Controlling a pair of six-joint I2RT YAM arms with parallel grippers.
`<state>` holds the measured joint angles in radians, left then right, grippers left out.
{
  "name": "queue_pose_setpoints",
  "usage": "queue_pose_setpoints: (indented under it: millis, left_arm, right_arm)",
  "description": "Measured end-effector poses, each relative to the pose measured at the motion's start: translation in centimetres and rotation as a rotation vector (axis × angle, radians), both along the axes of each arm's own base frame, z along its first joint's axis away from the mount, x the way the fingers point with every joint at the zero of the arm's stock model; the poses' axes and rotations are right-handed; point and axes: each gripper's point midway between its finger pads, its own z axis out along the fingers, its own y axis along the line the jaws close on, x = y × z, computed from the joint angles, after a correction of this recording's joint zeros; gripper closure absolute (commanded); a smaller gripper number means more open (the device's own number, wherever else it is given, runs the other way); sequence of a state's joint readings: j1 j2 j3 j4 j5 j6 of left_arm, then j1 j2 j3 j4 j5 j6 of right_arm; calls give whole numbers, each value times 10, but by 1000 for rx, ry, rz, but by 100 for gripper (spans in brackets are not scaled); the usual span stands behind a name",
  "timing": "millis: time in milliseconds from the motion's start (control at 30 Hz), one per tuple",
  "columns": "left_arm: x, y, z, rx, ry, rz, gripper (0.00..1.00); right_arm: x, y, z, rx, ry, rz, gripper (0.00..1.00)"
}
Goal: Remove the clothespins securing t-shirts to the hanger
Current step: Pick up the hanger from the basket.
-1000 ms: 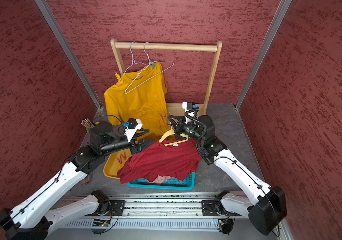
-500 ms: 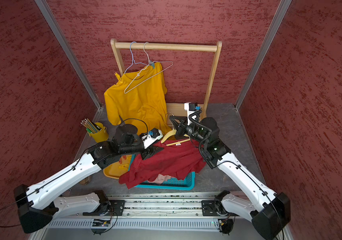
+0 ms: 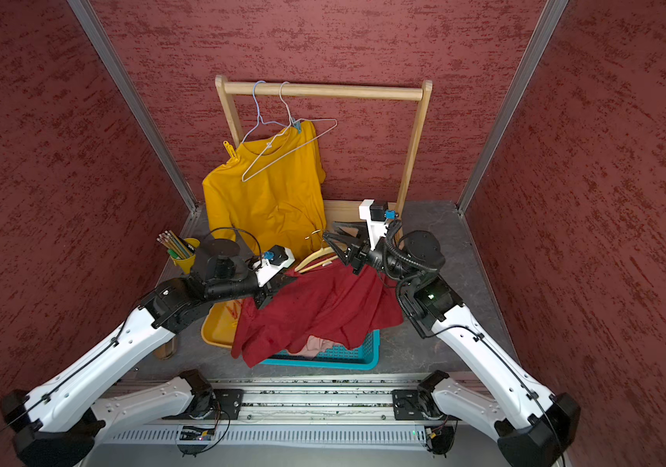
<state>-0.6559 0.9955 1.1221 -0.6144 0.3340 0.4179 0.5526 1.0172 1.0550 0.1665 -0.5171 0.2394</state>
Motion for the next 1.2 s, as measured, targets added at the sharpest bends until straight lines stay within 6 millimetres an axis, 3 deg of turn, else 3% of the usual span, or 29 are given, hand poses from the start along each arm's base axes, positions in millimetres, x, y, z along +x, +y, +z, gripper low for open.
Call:
queue_pose_setpoints:
  millis: [200,333,500,800,1200]
  left_arm:
    - [-1,32,23,-58,-47,24,100]
    - [-4,45,29,-76,-27,20,100]
    - [-12,52,41,-97,-9,-8,100]
    - [-30,48,52,-107,47,-109,100]
    - [-43,48,48,-101,101,-151,100]
  right_arm:
    - [-18,-31,39,-45,-122,-135,30]
    - [-20,-52,46,-95,-139,-247,27]
    - [-5,-68,24,-213,-73,-372,24]
    - [6,-64,-41,-502,49,-346,23]
    - [7,-71,-62,-642,65,-350,23]
